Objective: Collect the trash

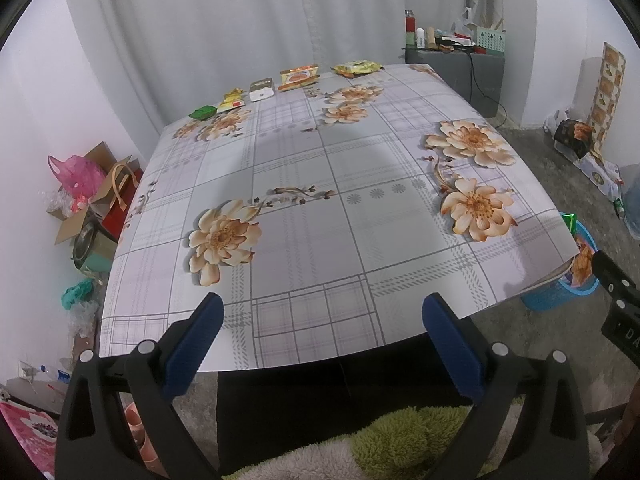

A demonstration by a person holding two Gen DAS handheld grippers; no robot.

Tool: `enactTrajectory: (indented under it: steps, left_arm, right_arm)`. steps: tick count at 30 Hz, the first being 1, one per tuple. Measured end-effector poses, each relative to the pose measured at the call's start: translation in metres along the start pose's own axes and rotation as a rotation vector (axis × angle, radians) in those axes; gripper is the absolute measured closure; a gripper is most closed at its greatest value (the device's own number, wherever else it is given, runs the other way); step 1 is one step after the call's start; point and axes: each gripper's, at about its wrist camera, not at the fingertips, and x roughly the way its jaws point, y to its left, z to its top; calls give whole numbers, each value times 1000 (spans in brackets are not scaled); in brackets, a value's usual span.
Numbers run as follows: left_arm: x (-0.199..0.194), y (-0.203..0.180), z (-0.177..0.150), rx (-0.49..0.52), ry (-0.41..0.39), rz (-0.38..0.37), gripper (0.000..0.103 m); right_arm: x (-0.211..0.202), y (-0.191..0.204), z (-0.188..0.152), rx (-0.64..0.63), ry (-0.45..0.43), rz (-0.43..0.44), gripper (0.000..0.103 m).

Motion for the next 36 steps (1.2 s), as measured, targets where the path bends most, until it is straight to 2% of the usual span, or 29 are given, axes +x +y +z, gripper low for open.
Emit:
enactTrajectory:
  steps: [36]
  left_arm:
    - [7,2,-2,10,11,0,6]
  right_arm:
    - [0,-1,0,1,2,2,8]
